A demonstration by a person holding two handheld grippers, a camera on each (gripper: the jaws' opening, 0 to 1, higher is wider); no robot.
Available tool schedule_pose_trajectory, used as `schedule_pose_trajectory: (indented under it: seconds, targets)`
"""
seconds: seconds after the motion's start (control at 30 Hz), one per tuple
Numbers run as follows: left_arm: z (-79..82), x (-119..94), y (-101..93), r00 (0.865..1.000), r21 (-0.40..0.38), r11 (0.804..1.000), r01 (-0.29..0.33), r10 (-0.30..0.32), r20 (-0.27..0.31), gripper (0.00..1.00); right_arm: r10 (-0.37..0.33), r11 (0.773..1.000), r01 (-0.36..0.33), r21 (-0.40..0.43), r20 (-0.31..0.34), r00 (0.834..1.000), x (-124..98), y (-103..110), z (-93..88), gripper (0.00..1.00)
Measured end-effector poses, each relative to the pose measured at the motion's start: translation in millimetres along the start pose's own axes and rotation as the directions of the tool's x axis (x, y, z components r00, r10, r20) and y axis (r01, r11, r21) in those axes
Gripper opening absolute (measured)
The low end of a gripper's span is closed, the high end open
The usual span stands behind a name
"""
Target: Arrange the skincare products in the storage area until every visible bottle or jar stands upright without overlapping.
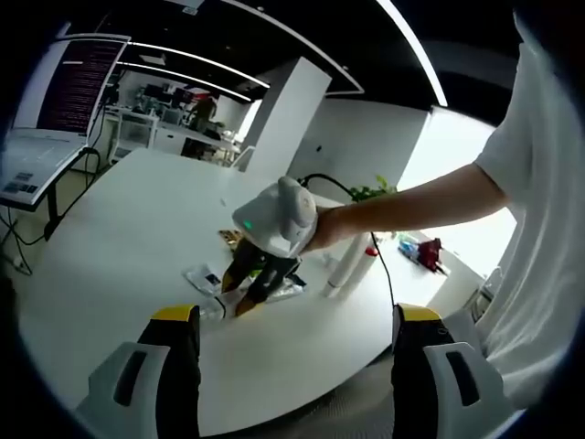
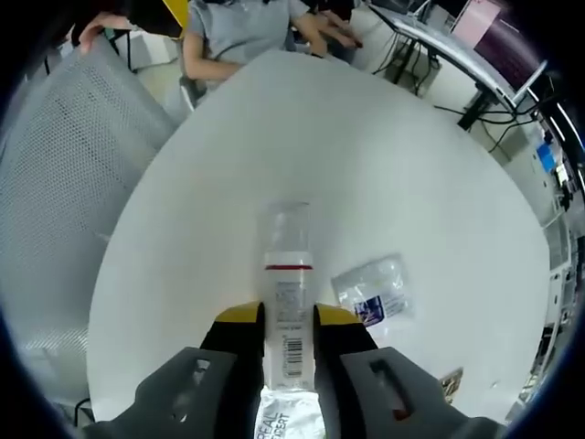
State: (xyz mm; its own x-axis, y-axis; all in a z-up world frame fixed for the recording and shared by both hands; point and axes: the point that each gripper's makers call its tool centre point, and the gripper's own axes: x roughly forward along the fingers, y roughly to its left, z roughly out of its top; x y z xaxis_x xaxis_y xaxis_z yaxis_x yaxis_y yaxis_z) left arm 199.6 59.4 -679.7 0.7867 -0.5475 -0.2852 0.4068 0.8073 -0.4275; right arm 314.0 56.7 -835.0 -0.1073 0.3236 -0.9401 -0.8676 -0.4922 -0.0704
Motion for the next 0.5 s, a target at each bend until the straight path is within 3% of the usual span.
schedule_pose_trajectory:
  seconds: [0.1, 0.27, 0.5]
  targets:
    - [-0.5, -0.1, 0.6, 1.0, 0.002, 1.0, 0.0, 0.0, -0.002, 0.79, -0.004, 1.0, 0.004, 0.021, -0.009, 1.0, 0.2, 0.7, -0.1, 0.19]
    - [0.1, -0.4, 1.8, 1.0, -0.011, 1.0, -0.007, 0.007, 0.0, 0.79, -0.02, 0.972, -0.005, 0.236, 0.101, 0.995, 0.4, 3.9, 12.8, 0.19]
    - [1.5, -1.7, 4.4, 1.0, -0.031, 0.999, -0.016, 0.016, 0.007, 0.78, -0.057, 0.948, -0.007, 0.318, 0.191, 0.98, -17.9, 14.0, 25.1, 0.19]
